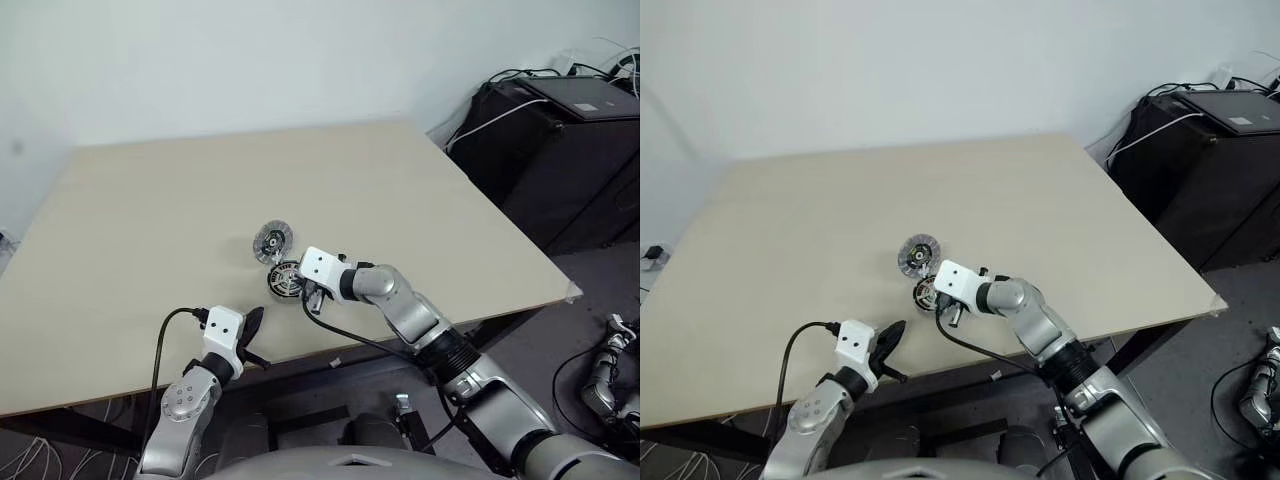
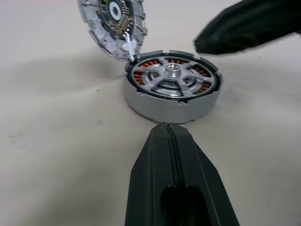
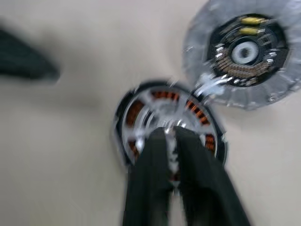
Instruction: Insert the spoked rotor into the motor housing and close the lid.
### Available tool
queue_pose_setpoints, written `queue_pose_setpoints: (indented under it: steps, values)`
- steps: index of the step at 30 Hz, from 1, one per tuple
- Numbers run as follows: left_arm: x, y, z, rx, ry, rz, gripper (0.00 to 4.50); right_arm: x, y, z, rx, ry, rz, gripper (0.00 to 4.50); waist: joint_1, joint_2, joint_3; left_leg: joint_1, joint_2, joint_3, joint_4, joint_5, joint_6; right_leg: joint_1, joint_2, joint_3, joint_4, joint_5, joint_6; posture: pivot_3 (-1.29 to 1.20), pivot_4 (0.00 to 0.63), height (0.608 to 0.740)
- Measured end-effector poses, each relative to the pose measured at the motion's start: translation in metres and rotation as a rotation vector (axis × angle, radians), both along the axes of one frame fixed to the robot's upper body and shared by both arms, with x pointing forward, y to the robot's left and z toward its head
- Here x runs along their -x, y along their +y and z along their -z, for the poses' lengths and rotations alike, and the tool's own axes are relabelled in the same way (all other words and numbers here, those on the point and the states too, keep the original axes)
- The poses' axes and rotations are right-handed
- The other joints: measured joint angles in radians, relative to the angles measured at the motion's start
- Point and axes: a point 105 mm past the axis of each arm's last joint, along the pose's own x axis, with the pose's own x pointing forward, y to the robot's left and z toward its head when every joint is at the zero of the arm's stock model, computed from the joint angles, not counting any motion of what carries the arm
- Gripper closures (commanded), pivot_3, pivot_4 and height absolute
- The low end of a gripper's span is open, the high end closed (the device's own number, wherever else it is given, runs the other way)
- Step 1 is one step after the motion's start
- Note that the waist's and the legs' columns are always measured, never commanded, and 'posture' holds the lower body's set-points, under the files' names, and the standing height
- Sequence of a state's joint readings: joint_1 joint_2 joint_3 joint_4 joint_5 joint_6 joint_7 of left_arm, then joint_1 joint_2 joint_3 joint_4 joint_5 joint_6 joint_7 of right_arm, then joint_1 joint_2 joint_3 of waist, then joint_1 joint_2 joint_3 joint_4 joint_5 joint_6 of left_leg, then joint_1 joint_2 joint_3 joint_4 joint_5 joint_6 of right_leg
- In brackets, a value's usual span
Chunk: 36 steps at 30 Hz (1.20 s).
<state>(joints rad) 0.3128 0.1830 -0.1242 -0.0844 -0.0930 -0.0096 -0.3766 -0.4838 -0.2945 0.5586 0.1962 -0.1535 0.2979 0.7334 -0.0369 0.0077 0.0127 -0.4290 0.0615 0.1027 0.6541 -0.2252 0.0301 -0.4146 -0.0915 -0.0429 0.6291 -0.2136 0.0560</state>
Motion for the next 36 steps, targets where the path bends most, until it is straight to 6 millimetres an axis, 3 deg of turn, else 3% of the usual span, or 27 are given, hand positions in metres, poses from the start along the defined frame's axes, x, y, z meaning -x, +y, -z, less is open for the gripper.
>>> queue_pose_setpoints:
  steps: [5, 13, 26, 29, 36]
  values:
    - [-0.002, -0.002, -0.002, 0.005, -0.008, 0.005, 4.50, 0.007, 0.006, 0.000, 0.087, -0.042, -0.138, 1.61, 0.001, 0.000, 0.000, 0.000, 0.000, 0.001, 0.000, 0.000, 0.000, 0.000, 0.001, 0.000, 0.000, 0.000, 0.000, 0.00, 0.000, 0.740]
    - [-0.001, -0.005, -0.001, 0.020, -0.005, -0.007, 4.50, 0.005, 0.010, 0.002, 0.160, -0.064, -0.221, 1.61, 0.004, -0.001, 0.000, 0.000, 0.000, 0.001, 0.002, 0.000, 0.000, 0.001, 0.000, 0.000, 0.000, 0.000, 0.000, 0.00, 0.000, 0.740]
    - [0.002, -0.003, 0.001, 0.023, -0.006, -0.034, 4.50, 0.000, -0.001, 0.024, 0.252, 0.013, -0.244, 1.61, 0.002, -0.001, 0.000, 0.000, 0.000, 0.001, 0.002, 0.000, 0.000, 0.001, 0.000, 0.000, 0.001, 0.000, 0.000, 0.00, 0.000, 0.740]
    - [0.002, -0.003, 0.001, 0.025, -0.005, -0.037, 4.50, -0.002, -0.001, 0.024, 0.262, 0.013, -0.254, 2.24, 0.003, 0.000, 0.000, 0.000, 0.000, 0.001, 0.002, 0.000, 0.000, 0.001, 0.000, 0.000, 0.001, 0.000, 0.000, 0.00, 0.000, 0.740]
    - [0.002, -0.003, 0.001, 0.028, -0.007, -0.046, 4.50, -0.005, -0.001, 0.021, 0.275, 0.007, -0.268, 4.36, 0.002, -0.001, 0.000, 0.001, 0.000, 0.001, 0.003, 0.000, 0.000, 0.001, 0.001, 0.000, 0.003, 0.000, 0.000, 0.00, 0.000, 0.740]
